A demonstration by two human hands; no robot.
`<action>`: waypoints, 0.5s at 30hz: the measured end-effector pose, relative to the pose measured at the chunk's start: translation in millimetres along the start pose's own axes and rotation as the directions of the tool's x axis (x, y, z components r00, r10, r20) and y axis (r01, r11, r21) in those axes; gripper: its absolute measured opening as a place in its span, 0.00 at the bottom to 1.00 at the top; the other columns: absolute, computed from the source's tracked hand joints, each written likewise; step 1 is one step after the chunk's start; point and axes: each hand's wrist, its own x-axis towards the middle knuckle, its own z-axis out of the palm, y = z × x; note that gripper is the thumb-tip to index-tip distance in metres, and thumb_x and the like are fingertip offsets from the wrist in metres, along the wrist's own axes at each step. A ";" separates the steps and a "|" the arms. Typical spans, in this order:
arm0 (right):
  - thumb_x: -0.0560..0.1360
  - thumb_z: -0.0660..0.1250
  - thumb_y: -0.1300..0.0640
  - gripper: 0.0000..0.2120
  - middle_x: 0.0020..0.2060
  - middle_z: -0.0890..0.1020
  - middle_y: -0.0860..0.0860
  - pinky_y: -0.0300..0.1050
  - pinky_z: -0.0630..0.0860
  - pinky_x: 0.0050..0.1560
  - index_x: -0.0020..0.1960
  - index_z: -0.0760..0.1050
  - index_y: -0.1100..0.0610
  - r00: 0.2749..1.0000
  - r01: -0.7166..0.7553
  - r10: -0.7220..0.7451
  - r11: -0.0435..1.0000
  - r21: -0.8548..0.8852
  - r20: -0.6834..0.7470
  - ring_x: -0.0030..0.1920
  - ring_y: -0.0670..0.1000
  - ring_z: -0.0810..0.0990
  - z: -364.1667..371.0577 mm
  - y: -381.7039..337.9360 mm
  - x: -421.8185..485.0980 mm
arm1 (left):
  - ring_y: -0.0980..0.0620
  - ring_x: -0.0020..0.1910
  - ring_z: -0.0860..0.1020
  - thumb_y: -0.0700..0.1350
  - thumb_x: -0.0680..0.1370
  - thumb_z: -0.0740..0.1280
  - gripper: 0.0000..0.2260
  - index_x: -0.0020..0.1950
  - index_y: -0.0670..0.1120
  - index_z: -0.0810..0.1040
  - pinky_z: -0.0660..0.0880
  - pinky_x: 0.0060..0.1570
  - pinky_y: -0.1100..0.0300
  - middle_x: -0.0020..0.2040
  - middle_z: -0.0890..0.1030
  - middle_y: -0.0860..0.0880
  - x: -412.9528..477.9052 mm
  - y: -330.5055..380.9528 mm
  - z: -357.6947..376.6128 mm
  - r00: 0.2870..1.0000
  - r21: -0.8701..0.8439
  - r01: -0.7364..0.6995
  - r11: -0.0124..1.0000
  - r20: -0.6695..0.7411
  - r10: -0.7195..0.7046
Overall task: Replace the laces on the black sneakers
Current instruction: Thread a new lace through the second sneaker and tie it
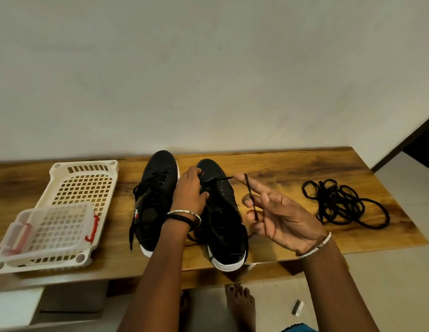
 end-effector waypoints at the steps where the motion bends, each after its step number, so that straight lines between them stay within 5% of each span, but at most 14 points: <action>1: 0.82 0.63 0.62 0.28 0.48 0.77 0.57 0.39 0.80 0.36 0.80 0.59 0.58 0.999 -0.025 0.025 1.000 -0.013 0.029 0.45 0.52 0.84 0.7 -6.2 -7.0 | 0.43 0.61 0.75 0.36 0.74 0.73 0.25 0.69 0.43 0.69 0.73 0.63 0.50 0.59 0.76 0.43 0.2 -0.2 0.2 1.000 -0.001 0.005 1.000 -0.005 -0.005; 5: 0.76 0.74 0.54 0.27 0.30 0.72 0.53 0.33 0.61 0.20 0.70 0.72 0.66 0.990 -0.062 0.026 0.963 -0.263 -0.140 0.21 0.43 0.71 -10.3 -17.4 -38.2 | 0.43 0.62 0.75 0.35 0.74 0.73 0.26 0.69 0.43 0.69 0.73 0.63 0.50 0.59 0.76 0.42 0.4 -0.5 0.8 1.000 -0.010 0.012 1.000 -0.009 -0.012; 8: 0.69 0.81 0.50 0.21 0.26 0.72 0.51 0.35 0.68 0.24 0.53 0.81 0.63 0.983 0.029 -0.085 0.947 -0.321 -0.162 0.22 0.46 0.72 -17.5 -28.0 -48.9 | 0.43 0.62 0.75 0.35 0.74 0.73 0.25 0.69 0.43 0.69 0.73 0.63 0.49 0.59 0.76 0.43 -0.5 -0.7 2.9 1.000 -0.011 0.004 1.000 -0.017 -0.004; 9: 0.72 0.78 0.52 0.16 0.27 0.75 0.52 0.41 0.78 0.34 0.52 0.81 0.62 0.984 0.135 -0.165 0.939 -0.316 -0.068 0.27 0.49 0.77 -11.2 -56.7 -59.1 | 0.43 0.62 0.74 0.34 0.74 0.73 0.25 0.69 0.43 0.69 0.73 0.64 0.48 0.60 0.76 0.43 0.0 -1.6 2.6 1.000 -0.003 0.008 1.000 -0.024 -0.008; 11: 0.84 0.60 0.57 0.12 0.34 0.80 0.55 0.60 0.75 0.64 0.61 0.74 0.65 0.851 0.237 -0.402 0.868 -0.437 -0.337 0.45 0.57 0.83 -45.1 -27.6 -83.0 | 0.43 0.62 0.74 0.34 0.74 0.73 0.25 0.69 0.43 0.70 0.72 0.65 0.48 0.60 0.76 0.42 1.3 -4.3 1.7 0.999 -0.005 0.025 1.000 -0.037 -0.025; 12: 0.88 0.47 0.58 0.16 0.40 0.81 0.56 0.66 0.71 0.66 0.67 0.68 0.64 0.809 0.279 -0.415 0.895 -0.349 -0.416 0.50 0.57 0.82 -67.3 -4.5 -96.2 | 0.43 0.62 0.74 0.34 0.74 0.73 0.25 0.69 0.43 0.70 0.72 0.65 0.48 0.60 0.76 0.42 2.1 -5.3 0.7 0.999 -0.014 0.034 0.999 -0.039 -0.035; 13: 0.88 0.36 0.57 0.21 0.45 0.80 0.55 0.71 0.73 0.61 0.71 0.63 0.61 0.849 0.305 -0.366 0.929 -0.211 -0.383 0.50 0.55 0.83 -86.4 8.0 -104.2 | 0.43 0.61 0.75 0.34 0.74 0.73 0.26 0.69 0.43 0.70 0.72 0.65 0.48 0.60 0.76 0.42 2.4 -5.4 -0.5 0.998 -0.023 0.045 0.999 -0.038 -0.046; 14: 0.87 0.33 0.55 0.29 0.45 0.80 0.53 0.69 0.77 0.47 0.56 0.69 0.31 0.835 0.295 -0.299 0.952 -0.083 -0.463 0.52 0.48 0.76 -96.8 15.7 -103.3 | 0.43 0.61 0.75 0.34 0.74 0.73 0.26 0.69 0.43 0.70 0.72 0.64 0.49 0.60 0.76 0.42 2.5 -5.4 -1.3 0.998 -0.029 0.052 0.998 -0.034 -0.053; 15: 0.88 0.37 0.52 0.36 0.37 0.77 0.49 0.56 0.77 0.33 0.30 0.71 0.61 0.742 0.271 -0.429 0.895 -0.355 -0.515 0.31 0.47 0.77 -90.1 3.9 -117.2 | 0.44 0.60 0.75 0.34 0.73 0.73 0.26 0.69 0.43 0.70 0.72 0.64 0.49 0.59 0.76 0.42 3.0 -4.9 -1.4 0.998 -0.035 0.053 0.998 -0.031 -0.055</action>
